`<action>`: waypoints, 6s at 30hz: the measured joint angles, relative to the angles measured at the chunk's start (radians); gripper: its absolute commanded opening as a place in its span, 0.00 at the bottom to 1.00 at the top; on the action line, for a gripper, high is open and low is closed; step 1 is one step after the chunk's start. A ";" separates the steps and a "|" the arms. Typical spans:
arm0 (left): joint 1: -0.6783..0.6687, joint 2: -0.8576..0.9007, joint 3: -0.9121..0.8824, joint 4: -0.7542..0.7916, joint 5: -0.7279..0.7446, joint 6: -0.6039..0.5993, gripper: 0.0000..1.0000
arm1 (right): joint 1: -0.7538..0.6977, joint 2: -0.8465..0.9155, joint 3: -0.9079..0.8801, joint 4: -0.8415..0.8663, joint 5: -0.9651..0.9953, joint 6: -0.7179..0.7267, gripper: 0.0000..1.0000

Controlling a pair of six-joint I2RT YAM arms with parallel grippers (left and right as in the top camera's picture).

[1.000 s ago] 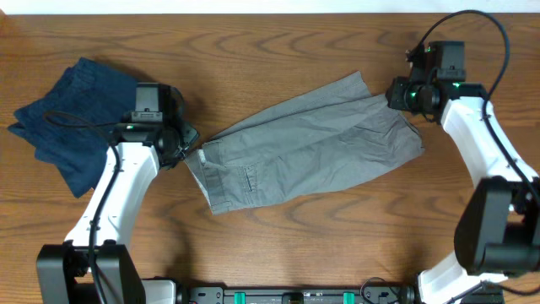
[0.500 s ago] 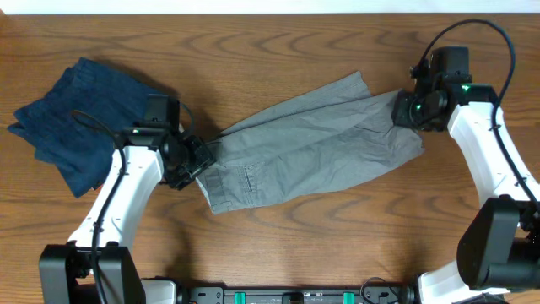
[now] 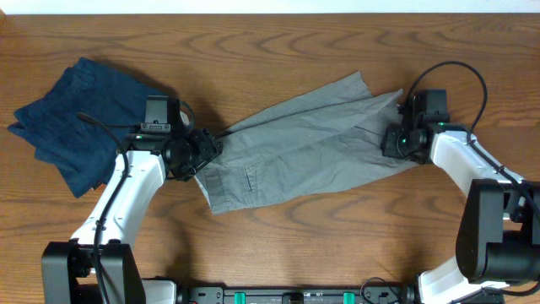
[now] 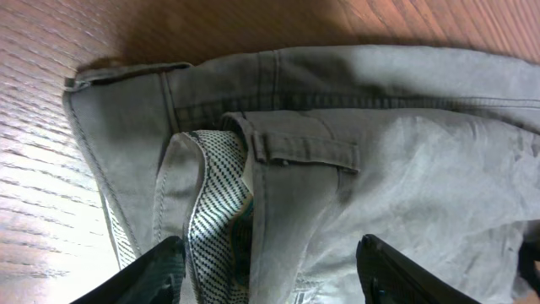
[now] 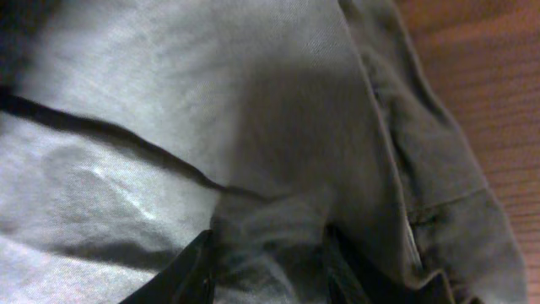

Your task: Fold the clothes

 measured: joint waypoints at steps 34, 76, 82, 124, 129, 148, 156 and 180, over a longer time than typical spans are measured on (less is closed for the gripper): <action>-0.132 0.024 -0.009 0.270 -0.018 -0.095 0.07 | -0.174 -0.156 -0.034 -0.258 0.161 0.219 0.07; -0.091 0.025 -0.013 0.029 -0.268 -0.283 0.07 | -0.146 -0.042 -0.035 0.092 -0.090 0.097 0.45; -0.091 0.025 -0.013 0.018 -0.268 -0.259 0.07 | -0.146 -0.041 -0.035 0.034 -0.088 0.134 0.47; -0.090 0.026 -0.013 -0.038 -0.267 -0.213 0.42 | -0.131 -0.073 0.169 0.239 -0.235 0.302 0.43; -0.091 0.026 -0.014 -0.034 -0.267 -0.165 0.52 | -0.132 -0.071 0.162 -0.096 -0.149 0.238 0.43; -0.089 0.241 -0.020 0.267 0.002 0.031 0.46 | -0.132 -0.071 0.159 -0.344 0.037 0.110 0.45; -0.090 0.262 -0.025 0.270 0.136 0.053 0.08 | -0.132 -0.071 0.159 -0.344 0.048 0.107 0.44; -0.108 0.262 -0.027 0.263 0.264 0.063 0.37 | -0.345 -0.035 0.159 -0.293 0.116 0.046 0.28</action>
